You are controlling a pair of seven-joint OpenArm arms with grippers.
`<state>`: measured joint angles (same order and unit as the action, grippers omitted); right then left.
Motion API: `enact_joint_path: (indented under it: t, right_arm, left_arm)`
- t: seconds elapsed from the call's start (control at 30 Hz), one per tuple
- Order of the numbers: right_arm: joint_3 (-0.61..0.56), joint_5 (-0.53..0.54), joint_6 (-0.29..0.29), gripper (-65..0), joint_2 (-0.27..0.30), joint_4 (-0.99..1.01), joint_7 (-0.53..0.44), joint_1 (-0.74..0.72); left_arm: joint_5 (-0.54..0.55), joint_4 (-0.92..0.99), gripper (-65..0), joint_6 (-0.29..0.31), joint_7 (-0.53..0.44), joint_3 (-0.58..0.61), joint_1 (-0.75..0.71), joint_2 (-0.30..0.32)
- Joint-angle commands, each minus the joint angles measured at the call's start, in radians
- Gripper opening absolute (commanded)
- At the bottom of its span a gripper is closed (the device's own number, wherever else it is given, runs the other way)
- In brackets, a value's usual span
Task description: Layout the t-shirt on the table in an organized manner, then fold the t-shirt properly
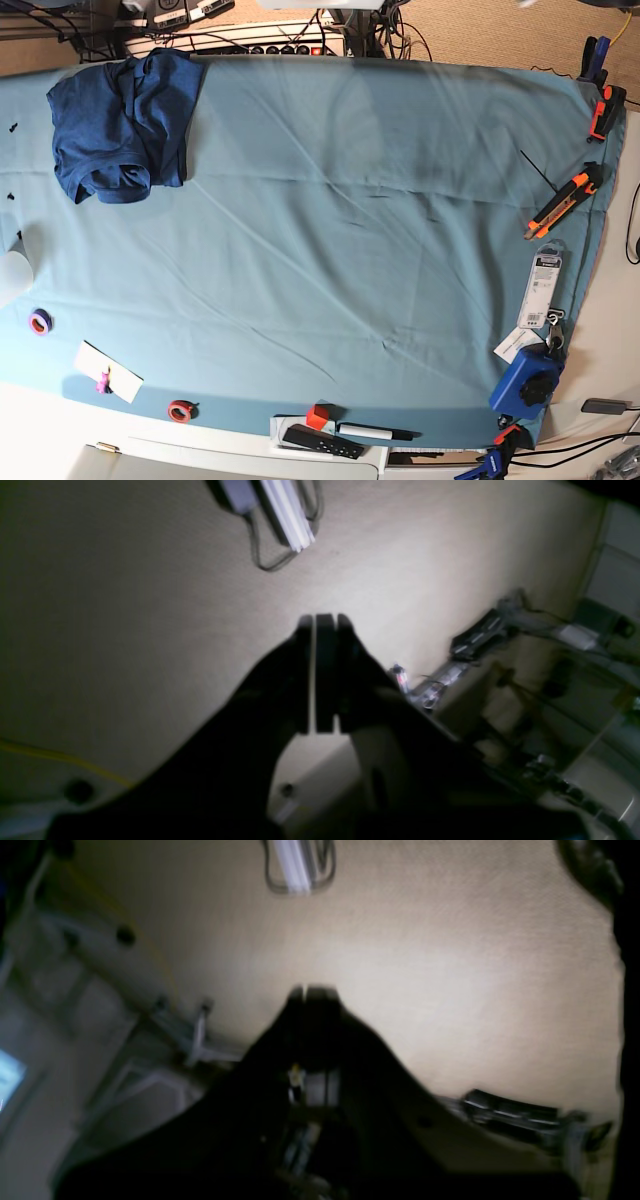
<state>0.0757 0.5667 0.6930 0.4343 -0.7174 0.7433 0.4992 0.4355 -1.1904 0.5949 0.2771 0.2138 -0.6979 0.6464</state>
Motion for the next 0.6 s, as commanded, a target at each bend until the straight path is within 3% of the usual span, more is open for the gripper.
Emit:
enact_joint_path:
  t: [0.0, 0.1, 0.17, 0.27, 0.33, 0.4, 0.57]
  right_arm:
    - [-0.034, -0.028, 0.005, -65.0, 0.019, 0.041, -0.061, -0.030]
    - [-0.124, -0.164, 0.005, -65.0, -0.013, 0.159, -0.231, -0.138]
    - [-0.163, -0.245, -0.150, -65.0, -0.053, 0.205, -0.309, -0.190]
    - [-0.187, -0.259, -0.412, -65.0, -0.116, 0.248, -0.393, -0.245]
    - [-0.187, -0.236, -0.507, -65.0, -0.153, 0.254, -0.422, -0.274]
    - [-0.185, -0.204, -0.536, -65.0, -0.179, 0.254, -0.429, -0.299]
    - [-0.185, -0.163, -0.537, -65.0, -0.231, 0.254, -0.407, -0.354]
  left_arm:
    - [-0.028, 0.029, -65.0, -0.027, -0.019, 0.034, 0.034, -0.024]
    - [-0.111, 0.164, -65.0, -0.174, -0.056, 0.126, 0.169, -0.135]
    - [-0.140, 0.254, -65.0, -0.259, -0.069, 0.171, 0.248, -0.204]
    - [-0.148, 0.376, -65.0, -0.351, -0.065, 0.209, 0.346, -0.296]
    - [-0.148, 0.438, -65.0, -0.394, -0.060, 0.208, 0.396, -0.346]
    - [-0.148, 0.481, -65.0, -0.441, -0.056, 0.209, 0.430, -0.387]
    - [-0.146, 0.513, -65.0, -0.591, -0.052, 0.208, 0.454, -0.452]
